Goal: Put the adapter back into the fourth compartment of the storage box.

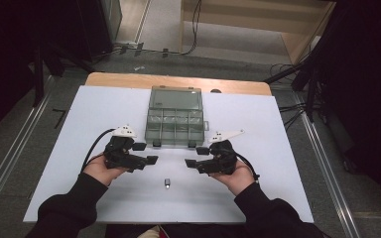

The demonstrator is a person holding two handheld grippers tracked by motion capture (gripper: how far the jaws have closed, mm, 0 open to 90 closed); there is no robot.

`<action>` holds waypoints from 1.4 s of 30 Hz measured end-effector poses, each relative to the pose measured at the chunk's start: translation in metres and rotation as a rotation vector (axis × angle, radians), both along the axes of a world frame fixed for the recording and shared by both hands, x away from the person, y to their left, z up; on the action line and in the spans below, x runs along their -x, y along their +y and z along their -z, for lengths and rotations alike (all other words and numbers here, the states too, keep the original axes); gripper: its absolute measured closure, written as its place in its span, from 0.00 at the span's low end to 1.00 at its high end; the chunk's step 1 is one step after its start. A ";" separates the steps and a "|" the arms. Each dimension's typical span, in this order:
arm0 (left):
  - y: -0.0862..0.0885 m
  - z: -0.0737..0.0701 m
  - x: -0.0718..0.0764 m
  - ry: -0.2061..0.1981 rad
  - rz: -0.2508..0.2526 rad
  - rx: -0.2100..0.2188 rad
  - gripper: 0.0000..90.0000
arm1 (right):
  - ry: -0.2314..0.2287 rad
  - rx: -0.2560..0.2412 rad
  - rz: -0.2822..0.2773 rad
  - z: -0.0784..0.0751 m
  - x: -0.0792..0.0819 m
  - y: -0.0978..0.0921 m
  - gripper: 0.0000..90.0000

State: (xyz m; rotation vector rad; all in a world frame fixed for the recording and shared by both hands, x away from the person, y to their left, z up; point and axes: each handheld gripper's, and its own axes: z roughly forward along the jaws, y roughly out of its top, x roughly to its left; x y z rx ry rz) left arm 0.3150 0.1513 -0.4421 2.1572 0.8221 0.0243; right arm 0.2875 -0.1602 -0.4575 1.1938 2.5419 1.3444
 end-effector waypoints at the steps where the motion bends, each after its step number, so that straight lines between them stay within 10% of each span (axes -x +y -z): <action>1: 0.000 0.000 0.001 0.001 -0.001 -0.001 0.32 | 0.002 0.003 -0.003 0.001 0.001 0.000 0.35; 42: 0.021 0.015 0.025 0.017 -0.014 -0.035 0.32 | 0.011 0.076 -0.134 0.016 0.007 0.039 0.35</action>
